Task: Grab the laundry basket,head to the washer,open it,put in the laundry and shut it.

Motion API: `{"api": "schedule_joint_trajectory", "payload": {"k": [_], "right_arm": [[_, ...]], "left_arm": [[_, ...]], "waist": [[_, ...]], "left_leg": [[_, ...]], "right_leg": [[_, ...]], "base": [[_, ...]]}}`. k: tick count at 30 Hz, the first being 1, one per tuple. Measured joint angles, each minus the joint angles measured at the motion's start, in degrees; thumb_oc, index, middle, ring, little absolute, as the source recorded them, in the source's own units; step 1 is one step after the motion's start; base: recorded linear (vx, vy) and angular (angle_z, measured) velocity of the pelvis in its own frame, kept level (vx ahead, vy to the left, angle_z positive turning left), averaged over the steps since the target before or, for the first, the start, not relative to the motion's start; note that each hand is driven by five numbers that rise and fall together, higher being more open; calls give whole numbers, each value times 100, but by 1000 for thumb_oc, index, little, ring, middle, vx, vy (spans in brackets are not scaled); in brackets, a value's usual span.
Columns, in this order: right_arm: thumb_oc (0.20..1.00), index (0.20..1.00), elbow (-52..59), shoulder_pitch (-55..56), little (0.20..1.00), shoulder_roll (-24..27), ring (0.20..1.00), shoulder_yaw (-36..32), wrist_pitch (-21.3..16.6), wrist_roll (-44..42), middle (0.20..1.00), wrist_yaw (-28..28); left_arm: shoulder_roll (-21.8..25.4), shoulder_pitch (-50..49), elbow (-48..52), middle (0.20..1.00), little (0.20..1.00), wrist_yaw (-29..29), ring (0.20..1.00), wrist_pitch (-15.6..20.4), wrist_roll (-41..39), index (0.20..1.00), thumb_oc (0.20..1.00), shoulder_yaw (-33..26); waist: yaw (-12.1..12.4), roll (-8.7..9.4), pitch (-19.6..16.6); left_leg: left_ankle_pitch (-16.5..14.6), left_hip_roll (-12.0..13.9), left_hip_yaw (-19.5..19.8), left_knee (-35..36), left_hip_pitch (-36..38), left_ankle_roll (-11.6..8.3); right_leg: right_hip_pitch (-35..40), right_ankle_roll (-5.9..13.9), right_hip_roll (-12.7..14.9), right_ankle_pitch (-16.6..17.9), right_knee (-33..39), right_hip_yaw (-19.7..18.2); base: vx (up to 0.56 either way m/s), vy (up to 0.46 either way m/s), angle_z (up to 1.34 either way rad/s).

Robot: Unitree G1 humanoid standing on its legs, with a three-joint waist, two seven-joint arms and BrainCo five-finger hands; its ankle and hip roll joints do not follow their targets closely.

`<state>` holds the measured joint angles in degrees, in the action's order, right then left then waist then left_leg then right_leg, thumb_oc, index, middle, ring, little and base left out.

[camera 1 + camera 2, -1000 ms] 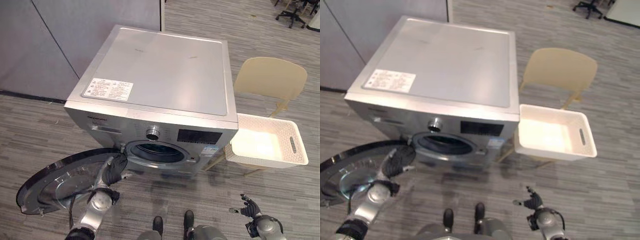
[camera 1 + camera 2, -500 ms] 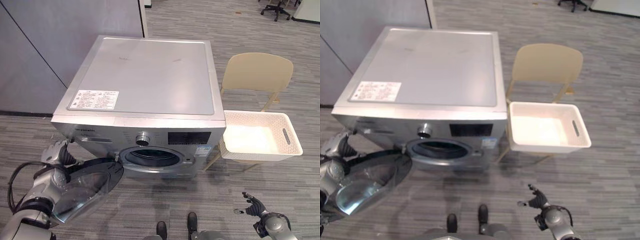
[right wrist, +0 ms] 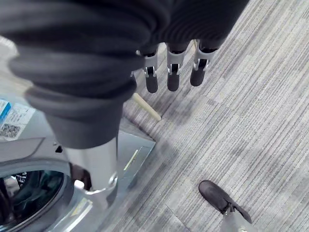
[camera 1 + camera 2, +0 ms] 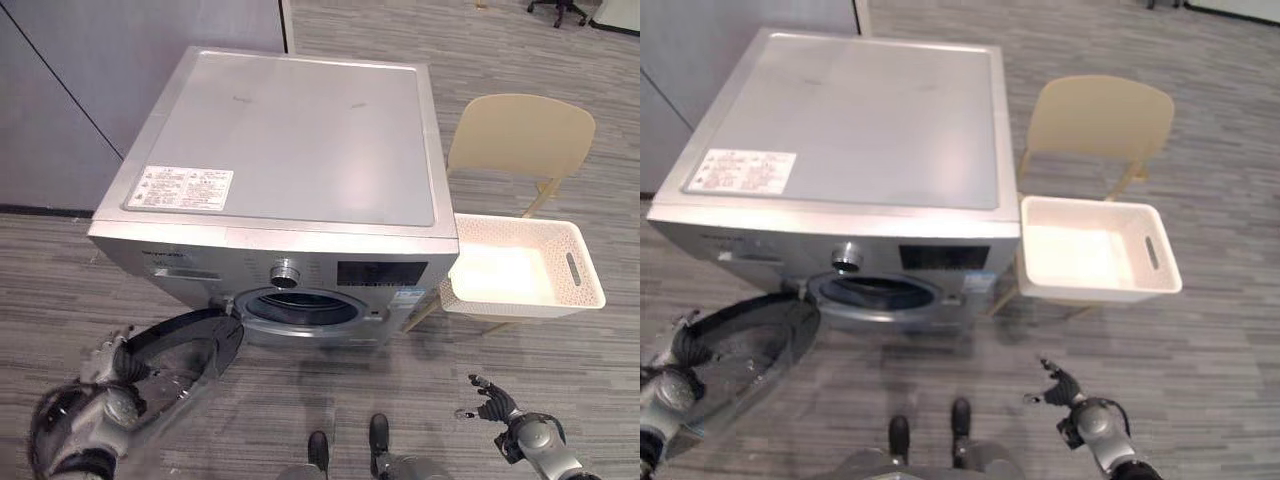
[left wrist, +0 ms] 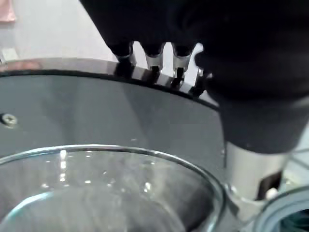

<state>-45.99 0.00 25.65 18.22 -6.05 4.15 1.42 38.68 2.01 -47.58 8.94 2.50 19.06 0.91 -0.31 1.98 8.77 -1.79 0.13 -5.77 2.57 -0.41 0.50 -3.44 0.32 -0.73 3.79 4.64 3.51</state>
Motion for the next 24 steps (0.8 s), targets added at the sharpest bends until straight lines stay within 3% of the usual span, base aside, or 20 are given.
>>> {"api": "schedule_joint_trajectory", "payload": {"k": [5, 9, 11, 18, 19, 21, 24], "right_arm": [[1000, 1000, 3, 22, 1000, -105, 1000, -252, 97, 187, 1000, -27], [1000, 1000, 13, 45, 1000, -239, 1000, -245, 129, 257, 1000, -52], [1000, 1000, 24, -10, 1000, -281, 1000, -247, 115, 256, 1000, -137], [1000, 1000, 15, 41, 1000, -401, 1000, -133, 140, 243, 1000, -472], [1000, 1000, -60, 116, 1000, -335, 1000, -7, 139, 242, 1000, -562], [1000, 1000, -156, 277, 1000, -263, 1000, 115, 135, 228, 1000, -635], [1000, 1000, -228, 332, 1000, -171, 1000, -10, 143, 226, 1000, -661]], "left_arm": [[-902, -685, 1315, 1000, 1000, -35, 1000, -9, -968, 1000, 1000, 125], [-1573, -856, 2078, 1000, 1000, -151, 1000, 100, -1623, 1000, 1000, 372], [-1657, -694, 2093, 1000, 1000, -263, 1000, 141, -1781, 1000, 1000, 575], [-1451, 37, 2209, 1000, 1000, 345, 1000, -288, -2283, 1000, 1000, 885], [-1622, 679, 1647, 1000, 1000, 758, 1000, -477, -2320, 1000, 1000, 977], [-1740, 1338, 978, 1000, 1000, 1123, 1000, -659, -2354, 1000, 1000, 994], [-1620, 1509, 696, 1000, 1000, 1227, 1000, -635, -2353, 1000, 1000, 1181]], "waist": [[81, -329, 21], [215, -398, 7], [205, -339, 42], [306, -122, 217], [242, -120, 257], [93, -124, 299], [-57, -195, 337]], "left_leg": [[13, -57, 140, 27, 113, 11], [61, -64, 241, -6, 100, -11], [110, -40, 278, -9, 23, -6], [214, 145, -14, -294, -657, -91], [248, 212, -295, -317, -741, -158], [240, 305, -687, -331, -825, -381], [249, 249, -795, -38, -832, -379]], "right_leg": [[150, 44, 59, -31, 7, 132], [210, 50, 74, -60, 33, 260], [141, 54, 62, -54, 29, 312], [-770, -2, -55, -73, -477, 220], [-989, -119, -40, -158, -718, 197], [-1094, -126, -22, -183, -699, 168], [-1179, -117, -6, -177, -593, 48]], "base": [[-30, -74, 16], [-72, -104, 21], [-182, -209, 12], [-167, -122, -11], [-25, -41, -2], [-11, 22, 3], [-40, 25, -1]]}}
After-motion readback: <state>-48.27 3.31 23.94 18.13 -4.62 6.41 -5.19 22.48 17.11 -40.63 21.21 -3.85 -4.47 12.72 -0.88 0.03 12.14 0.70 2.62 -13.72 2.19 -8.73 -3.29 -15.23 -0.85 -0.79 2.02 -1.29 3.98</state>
